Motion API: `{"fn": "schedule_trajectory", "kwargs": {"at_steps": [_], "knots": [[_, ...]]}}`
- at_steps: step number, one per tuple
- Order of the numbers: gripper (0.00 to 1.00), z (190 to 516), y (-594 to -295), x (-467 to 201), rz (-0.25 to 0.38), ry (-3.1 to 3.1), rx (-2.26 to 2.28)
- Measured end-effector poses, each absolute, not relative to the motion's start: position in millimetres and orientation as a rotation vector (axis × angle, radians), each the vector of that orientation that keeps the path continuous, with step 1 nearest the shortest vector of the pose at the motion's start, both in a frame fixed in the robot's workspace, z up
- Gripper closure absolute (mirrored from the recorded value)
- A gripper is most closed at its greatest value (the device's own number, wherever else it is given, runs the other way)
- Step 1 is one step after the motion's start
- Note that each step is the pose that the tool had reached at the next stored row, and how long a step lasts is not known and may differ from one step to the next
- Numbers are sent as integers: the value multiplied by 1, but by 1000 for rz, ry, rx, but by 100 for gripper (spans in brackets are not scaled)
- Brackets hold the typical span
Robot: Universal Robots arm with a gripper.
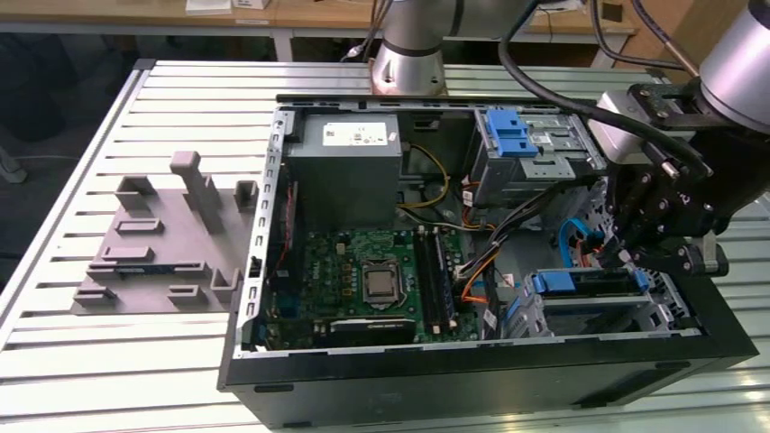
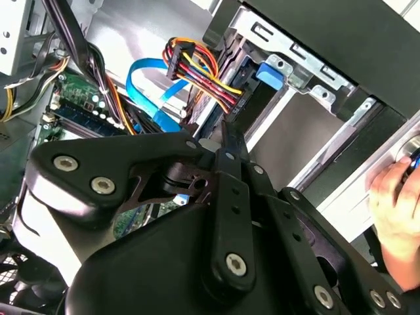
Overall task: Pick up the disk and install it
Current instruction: 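Insert the second disk wire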
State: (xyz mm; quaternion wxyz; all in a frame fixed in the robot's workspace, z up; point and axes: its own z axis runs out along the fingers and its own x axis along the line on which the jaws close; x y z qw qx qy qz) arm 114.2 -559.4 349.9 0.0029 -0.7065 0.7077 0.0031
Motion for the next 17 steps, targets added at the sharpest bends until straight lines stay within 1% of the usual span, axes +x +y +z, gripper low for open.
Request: {"fn": "schedule_trajectory", "kwargs": {"at_steps": [11,17], "knots": [[89,364,-559,107,10,2219,-2215],[89,369,-553,106,10,2219,-2215]]}}
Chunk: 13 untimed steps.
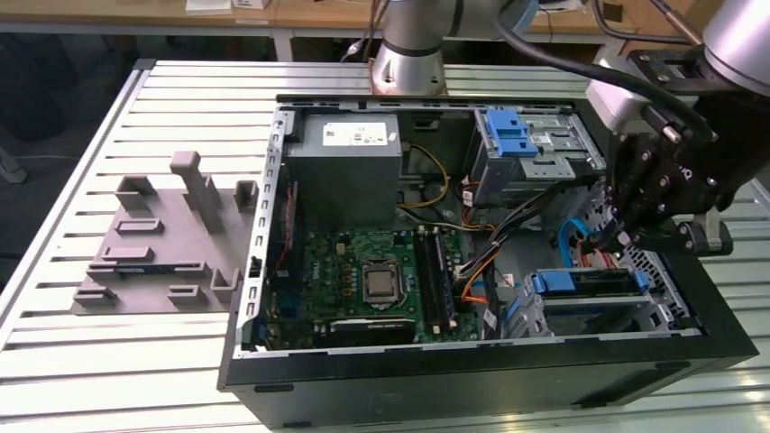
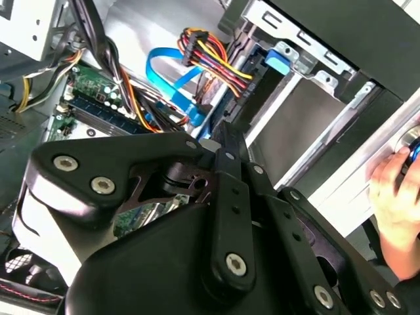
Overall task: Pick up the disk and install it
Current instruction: 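Insert the second disk wire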
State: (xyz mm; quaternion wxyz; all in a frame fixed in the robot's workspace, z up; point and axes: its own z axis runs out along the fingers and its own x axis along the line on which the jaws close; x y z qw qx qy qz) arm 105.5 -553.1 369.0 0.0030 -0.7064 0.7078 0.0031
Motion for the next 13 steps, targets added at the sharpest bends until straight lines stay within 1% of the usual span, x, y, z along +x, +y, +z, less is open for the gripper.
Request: {"fn": "schedule_trajectory", "kwargs": {"at_steps": [13], "knots": [[89,371,-536,102,10,2219,-2215]]}}
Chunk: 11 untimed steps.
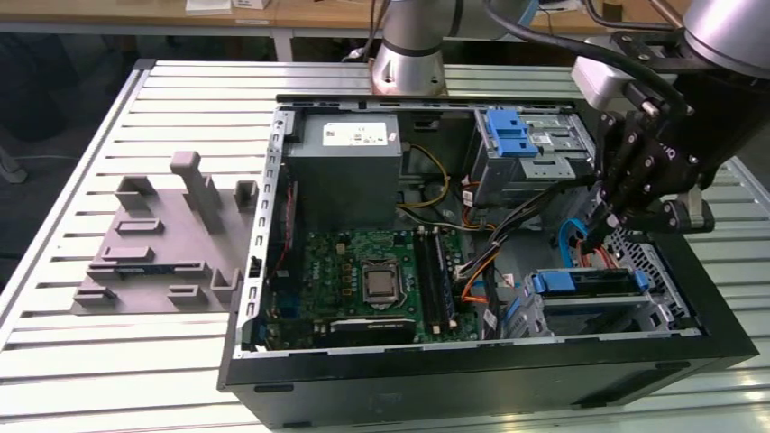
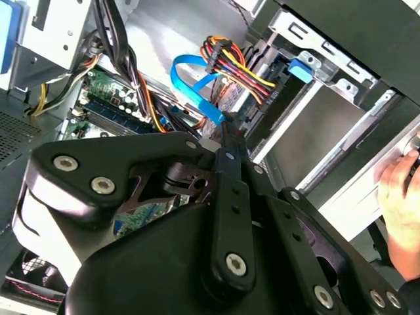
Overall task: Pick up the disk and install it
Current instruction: 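Insert the second disk wire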
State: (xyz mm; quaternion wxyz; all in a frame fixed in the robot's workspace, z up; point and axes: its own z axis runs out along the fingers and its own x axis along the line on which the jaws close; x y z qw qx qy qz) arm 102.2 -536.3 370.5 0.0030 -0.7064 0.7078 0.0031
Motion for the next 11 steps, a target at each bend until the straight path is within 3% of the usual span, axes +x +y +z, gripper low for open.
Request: {"fn": "schedule_trajectory", "kwargs": {"at_steps": [4,5,11], "knots": [[89,369,-534,102,2,2223,-2219],[82,369,-534,102,-4,2225,-2222],[75,366,-533,102,-22,2232,-2230]]}}
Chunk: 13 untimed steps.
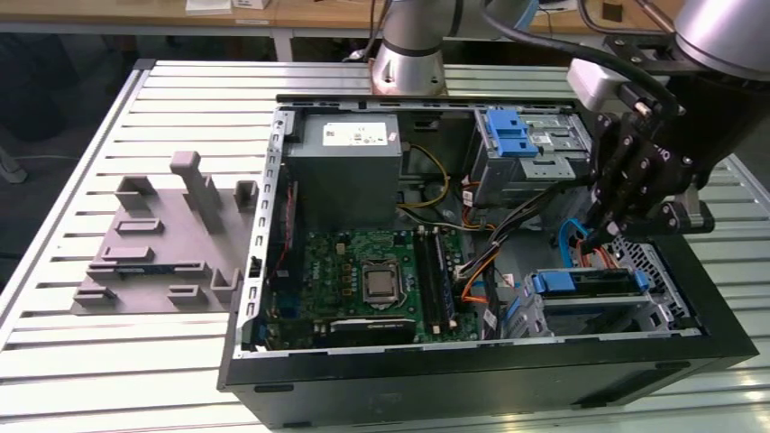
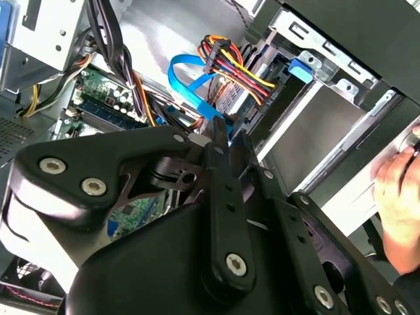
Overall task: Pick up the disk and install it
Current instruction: 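Insert the second disk wire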
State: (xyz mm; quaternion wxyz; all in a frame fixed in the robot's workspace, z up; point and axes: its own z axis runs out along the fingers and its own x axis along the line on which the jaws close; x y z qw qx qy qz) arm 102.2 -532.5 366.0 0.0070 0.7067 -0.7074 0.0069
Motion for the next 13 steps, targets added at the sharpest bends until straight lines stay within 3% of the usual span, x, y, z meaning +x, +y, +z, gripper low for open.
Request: {"fn": "schedule_trajectory", "kwargs": {"at_steps": [13], "knots": [[75,358,-531,102,23,-2212,2210]]}}
